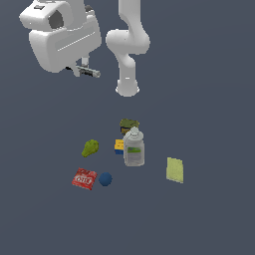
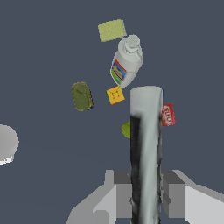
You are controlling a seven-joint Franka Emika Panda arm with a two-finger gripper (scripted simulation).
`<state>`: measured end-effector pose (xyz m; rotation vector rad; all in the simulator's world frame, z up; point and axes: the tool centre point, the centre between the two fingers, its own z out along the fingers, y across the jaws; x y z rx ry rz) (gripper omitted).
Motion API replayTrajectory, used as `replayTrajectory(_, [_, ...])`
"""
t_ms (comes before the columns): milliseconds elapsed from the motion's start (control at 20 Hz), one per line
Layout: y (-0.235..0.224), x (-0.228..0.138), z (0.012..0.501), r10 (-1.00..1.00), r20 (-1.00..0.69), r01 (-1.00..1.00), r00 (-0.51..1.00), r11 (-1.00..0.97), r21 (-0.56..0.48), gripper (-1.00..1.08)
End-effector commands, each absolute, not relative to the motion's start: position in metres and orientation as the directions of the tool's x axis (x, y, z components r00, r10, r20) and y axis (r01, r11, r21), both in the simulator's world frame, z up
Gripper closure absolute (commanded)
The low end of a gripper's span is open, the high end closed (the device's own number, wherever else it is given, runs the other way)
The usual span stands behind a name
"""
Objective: Pick up a designated object from a clutter of objects.
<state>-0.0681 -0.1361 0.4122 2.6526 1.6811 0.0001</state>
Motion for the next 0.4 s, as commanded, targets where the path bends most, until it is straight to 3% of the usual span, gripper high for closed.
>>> replayTrajectory(0, [-0.1341,-0.0663,0.4221,0.904,0.0,0.904,0.427,-0.427,0.0,1.08])
replayTrajectory(350, [-0.1323,-0.0636,0.4316,0.904,0.0,0.904,0.427,-0.427,0.0,1.08])
